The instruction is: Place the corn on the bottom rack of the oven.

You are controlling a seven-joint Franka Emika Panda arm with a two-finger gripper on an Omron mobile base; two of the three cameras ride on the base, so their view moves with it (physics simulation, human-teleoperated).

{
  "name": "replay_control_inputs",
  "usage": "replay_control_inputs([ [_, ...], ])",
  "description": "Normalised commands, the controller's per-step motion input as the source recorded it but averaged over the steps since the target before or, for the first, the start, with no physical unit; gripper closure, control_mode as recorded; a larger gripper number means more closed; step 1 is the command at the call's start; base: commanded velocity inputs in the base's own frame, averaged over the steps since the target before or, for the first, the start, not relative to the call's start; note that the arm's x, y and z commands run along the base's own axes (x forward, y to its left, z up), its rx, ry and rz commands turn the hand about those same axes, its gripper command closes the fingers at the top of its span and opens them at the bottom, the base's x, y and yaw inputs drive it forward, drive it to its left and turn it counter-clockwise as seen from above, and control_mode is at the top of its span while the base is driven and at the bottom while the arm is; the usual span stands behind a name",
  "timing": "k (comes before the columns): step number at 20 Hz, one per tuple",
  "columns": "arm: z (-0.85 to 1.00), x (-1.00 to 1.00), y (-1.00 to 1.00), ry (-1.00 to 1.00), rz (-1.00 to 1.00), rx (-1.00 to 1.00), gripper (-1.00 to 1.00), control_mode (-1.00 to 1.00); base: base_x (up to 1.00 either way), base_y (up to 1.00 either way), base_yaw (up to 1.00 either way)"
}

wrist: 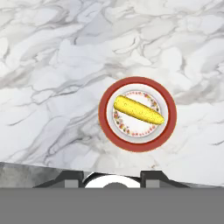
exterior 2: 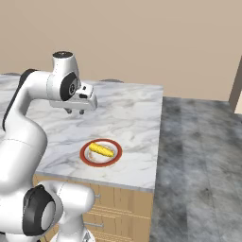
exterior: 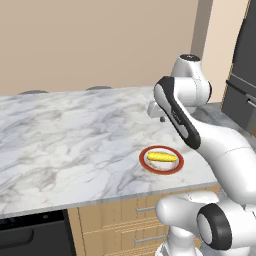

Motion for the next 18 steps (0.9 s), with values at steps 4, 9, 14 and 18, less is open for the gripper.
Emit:
replay_control_inputs([
  [4,-0.06,0.08,-0.15,0.01,0.01,0.0,-1.0,-1.0,0.0,0.0,0.0],
  [9,-0.38,0.28,-0.06,0.05,0.15,0.0,-1.0,-1.0,0.0,0.0,0.0],
  [14,-0.89,0.36,0.0,-0.03,0.27,-0.09,-1.0,-1.0,0.0,0.0,0.0],
  [18,-0.97,0.37,-0.06,0.01,0.37,-0.14,-1.0,-1.0,0.0,0.0,0.0],
])
